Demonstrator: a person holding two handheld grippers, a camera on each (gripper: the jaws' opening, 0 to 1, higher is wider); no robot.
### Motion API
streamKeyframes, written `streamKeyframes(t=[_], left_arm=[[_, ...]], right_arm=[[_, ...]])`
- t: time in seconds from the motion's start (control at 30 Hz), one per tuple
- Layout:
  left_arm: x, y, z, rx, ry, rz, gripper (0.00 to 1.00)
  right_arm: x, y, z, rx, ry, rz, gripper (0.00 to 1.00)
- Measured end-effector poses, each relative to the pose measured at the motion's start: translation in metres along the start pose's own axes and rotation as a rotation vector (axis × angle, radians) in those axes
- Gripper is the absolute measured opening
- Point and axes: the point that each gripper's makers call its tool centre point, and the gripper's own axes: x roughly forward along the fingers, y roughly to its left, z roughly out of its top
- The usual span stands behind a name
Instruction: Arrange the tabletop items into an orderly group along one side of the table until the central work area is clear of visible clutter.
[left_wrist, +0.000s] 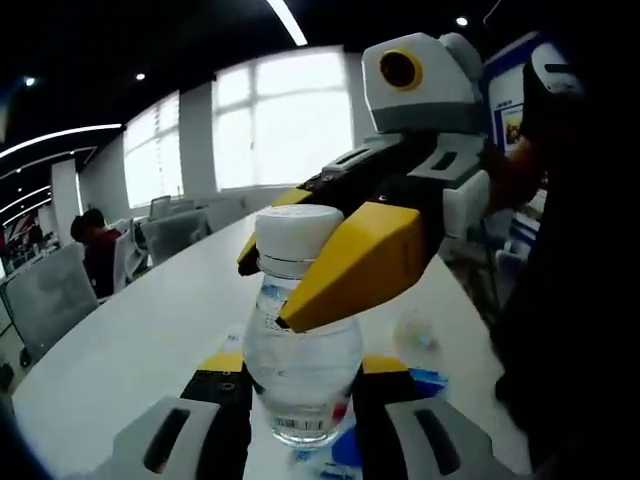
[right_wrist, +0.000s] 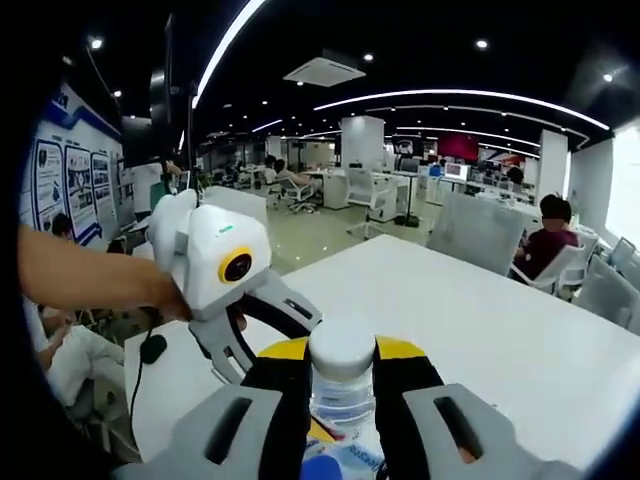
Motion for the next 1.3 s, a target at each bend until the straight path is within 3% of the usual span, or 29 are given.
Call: streamKeyframes(t=[0.63,1.3], left_arm=[[0.0,0.022,-0.05,-0.01,0.059,-0.048,0.36],[-0.018,0.029,-0.105,-0.04,0.133,-0.076,0.36]], right_arm=[[0.058,-0.001,-0.03,0.034,0.071,0.006,0.17],[0.102,0.029,-0.058,0.032,0.147,0.054,0.17]])
